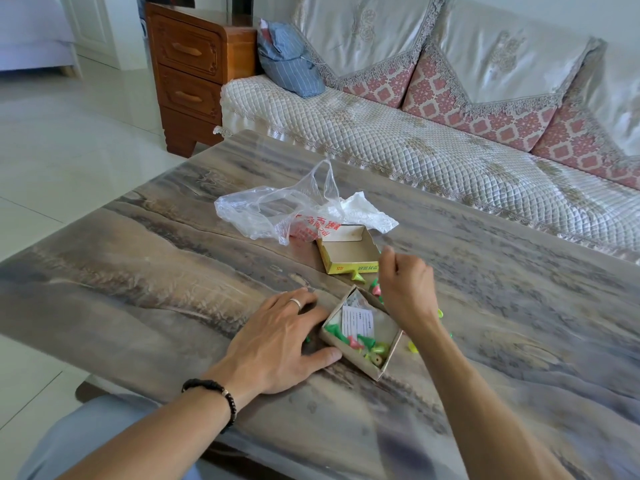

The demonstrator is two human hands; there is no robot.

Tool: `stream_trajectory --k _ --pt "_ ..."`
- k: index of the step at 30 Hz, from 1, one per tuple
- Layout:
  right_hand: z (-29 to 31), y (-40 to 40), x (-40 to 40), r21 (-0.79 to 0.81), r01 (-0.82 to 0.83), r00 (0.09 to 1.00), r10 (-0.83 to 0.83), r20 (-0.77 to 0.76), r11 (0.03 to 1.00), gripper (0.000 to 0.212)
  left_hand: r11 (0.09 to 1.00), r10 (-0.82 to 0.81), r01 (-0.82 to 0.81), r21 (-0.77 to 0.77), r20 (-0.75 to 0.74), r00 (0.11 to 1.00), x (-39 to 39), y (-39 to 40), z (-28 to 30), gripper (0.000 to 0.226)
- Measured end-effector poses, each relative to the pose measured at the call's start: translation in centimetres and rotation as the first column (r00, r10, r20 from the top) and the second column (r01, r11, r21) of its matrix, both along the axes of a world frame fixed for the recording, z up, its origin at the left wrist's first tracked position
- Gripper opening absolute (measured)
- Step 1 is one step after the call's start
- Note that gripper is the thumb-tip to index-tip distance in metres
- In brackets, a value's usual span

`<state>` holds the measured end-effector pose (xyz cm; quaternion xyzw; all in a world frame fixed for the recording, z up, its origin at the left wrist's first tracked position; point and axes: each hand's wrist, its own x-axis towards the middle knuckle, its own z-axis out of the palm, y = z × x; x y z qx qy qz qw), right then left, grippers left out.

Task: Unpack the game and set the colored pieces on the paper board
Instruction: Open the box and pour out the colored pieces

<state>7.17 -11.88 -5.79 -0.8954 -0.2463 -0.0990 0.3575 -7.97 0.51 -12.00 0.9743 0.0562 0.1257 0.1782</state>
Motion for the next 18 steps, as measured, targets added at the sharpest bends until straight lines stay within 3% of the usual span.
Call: stream_trajectory --k 4,7,9,13,15,18 --pt "-1.3 -1.2 4.0 -0.168 0.13 0.992 -0.127 0.026 0.977 0.05 1.0 -0.001 0.001 -0.006 -0.003 1.0 0.0 0.0 0.0 0.06" --pt "-2.6 -2.5 4.7 -0.344 0.093 0.992 -0.057 0.114 0.934 0.038 1.0 0.001 -0.001 -0.004 -0.01 1.0 -0.1 0.0 0.0 0.06" --pt "-2.9 -2.8 3.8 -0.354 0.078 0.969 0.012 0.246 0.932 0.026 1.0 0.007 -0.007 -0.003 -0.004 1.0 -0.1 0.0 0.1 0.06" --pt "-2.5 -2.9 -0.4 -0.275 -0.209 0.87 0.307 0.385 0.938 0.023 1.0 0.008 -0.008 -0.004 -0.002 1.0 -0.1 0.0 0.1 0.058" --pt "-2.7 -3.2 -2.5 -0.364 -0.344 0.806 0.471 0.359 0.866 0.03 1.0 0.007 -0.007 -0.006 0.005 1.0 -0.1 0.0 0.0 0.057" --pt "-3.4 -4.0 -3.4 -0.456 -0.409 0.792 0.555 0.253 0.791 0.036 1.0 0.005 -0.005 -0.012 0.015 1.0 -0.1 -0.1 0.0 0.055"
